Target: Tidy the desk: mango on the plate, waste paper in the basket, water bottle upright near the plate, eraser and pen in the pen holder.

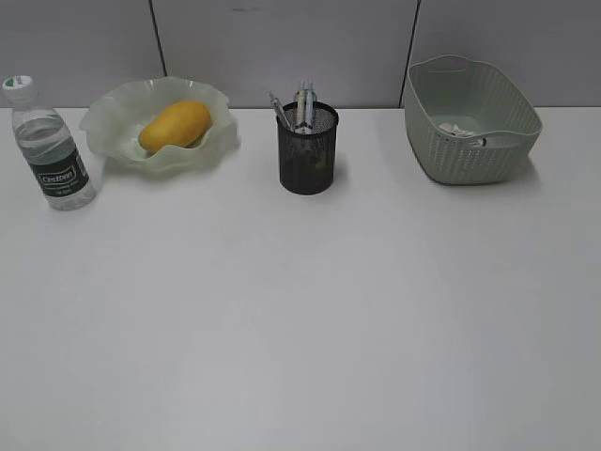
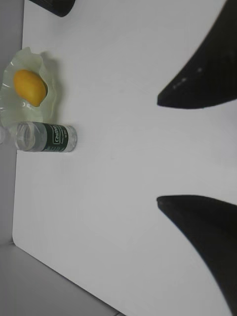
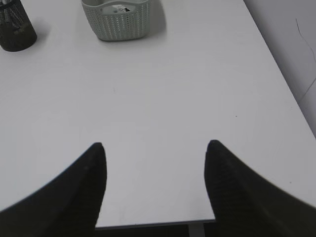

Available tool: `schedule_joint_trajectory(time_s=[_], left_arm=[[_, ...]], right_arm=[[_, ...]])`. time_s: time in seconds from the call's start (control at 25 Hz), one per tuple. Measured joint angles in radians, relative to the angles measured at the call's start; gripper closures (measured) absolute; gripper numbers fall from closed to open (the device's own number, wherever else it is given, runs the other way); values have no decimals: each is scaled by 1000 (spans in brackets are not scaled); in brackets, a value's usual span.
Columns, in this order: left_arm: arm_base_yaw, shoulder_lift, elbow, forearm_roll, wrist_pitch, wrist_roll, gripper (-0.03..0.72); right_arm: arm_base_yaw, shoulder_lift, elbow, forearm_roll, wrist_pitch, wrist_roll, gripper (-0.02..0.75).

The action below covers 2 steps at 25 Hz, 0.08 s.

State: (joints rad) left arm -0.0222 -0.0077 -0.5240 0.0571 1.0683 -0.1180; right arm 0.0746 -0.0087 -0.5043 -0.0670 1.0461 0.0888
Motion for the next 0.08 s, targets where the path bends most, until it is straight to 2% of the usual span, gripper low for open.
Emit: schedule_joint_trajectory(time_s=[0.08], left_arm=[[0, 0, 0, 0, 0, 0, 263]], right_arm=[[0, 0, 0, 0, 0, 0, 237]])
